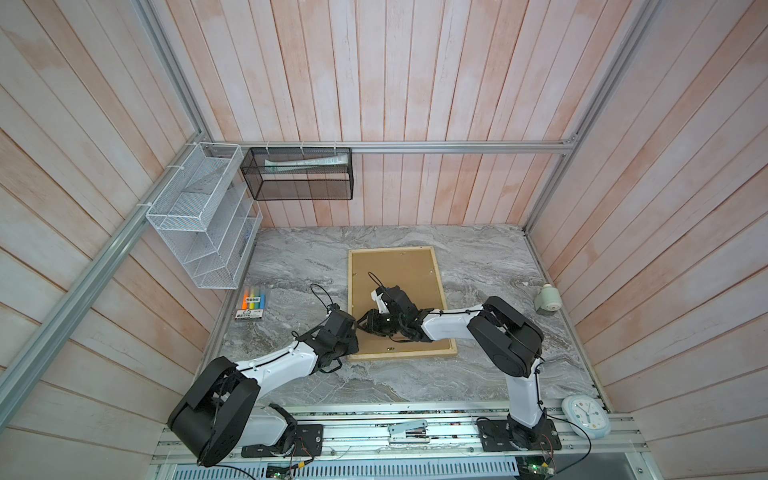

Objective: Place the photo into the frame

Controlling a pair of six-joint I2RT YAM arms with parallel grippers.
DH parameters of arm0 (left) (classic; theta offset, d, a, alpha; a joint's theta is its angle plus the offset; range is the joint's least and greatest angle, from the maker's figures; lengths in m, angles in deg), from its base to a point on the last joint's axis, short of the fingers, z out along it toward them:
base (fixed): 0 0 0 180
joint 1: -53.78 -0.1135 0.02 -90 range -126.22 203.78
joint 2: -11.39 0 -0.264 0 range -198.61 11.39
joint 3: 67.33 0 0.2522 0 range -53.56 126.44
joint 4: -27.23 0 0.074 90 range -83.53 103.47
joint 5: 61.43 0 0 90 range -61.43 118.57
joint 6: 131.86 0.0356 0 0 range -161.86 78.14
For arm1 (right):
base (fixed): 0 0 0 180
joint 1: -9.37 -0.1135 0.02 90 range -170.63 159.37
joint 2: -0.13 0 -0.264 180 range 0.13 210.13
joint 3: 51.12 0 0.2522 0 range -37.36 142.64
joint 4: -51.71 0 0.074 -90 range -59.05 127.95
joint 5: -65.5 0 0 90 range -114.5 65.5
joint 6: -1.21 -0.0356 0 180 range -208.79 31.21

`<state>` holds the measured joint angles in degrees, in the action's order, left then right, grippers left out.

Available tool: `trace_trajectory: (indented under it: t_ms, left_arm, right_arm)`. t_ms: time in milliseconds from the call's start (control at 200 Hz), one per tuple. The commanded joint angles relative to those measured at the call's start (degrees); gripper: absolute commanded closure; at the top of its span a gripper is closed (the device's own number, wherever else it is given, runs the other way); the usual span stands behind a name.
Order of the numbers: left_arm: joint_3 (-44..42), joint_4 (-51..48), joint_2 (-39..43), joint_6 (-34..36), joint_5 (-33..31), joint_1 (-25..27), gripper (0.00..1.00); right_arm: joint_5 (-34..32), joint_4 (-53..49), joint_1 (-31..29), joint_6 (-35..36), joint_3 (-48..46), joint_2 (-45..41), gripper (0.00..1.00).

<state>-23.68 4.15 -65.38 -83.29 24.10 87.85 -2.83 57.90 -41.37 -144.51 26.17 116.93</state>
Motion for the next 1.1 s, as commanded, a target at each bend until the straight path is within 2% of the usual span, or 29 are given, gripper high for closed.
trace_trajectory:
  t_ms: [0,475,820,935,1095]
  left_arm:
    - [-2.7,-2.1,0.2,-2.8,1.2,-0.4,0.84]
    - [-3.2,-1.1,1.0,-3.0,1.5,-0.4,0.84]
    - [-3.0,-0.8,0.8,-2.9,1.8,-0.4,0.84]
    - [-2.7,-0.7,0.6,-2.9,2.0,-0.4,0.85]
    - [-2.4,0.1,0.2,-2.9,2.6,-0.4,0.85]
  right_arm:
    - [0.6,-0.1,-0.8,-0.9,1.2,1.7,0.66]
    - [-2.9,-3.1,-0.9,0.3,3.1,2.6,0.66]
    - [-1.2,-1.4,-0.9,-1.3,3.5,4.0,0.66]
    - [-0.1,0.5,-0.9,-3.3,2.8,4.2,0.66]
    - [1.4,7.0,-1.1,-10.3,0.6,5.3,0.66]
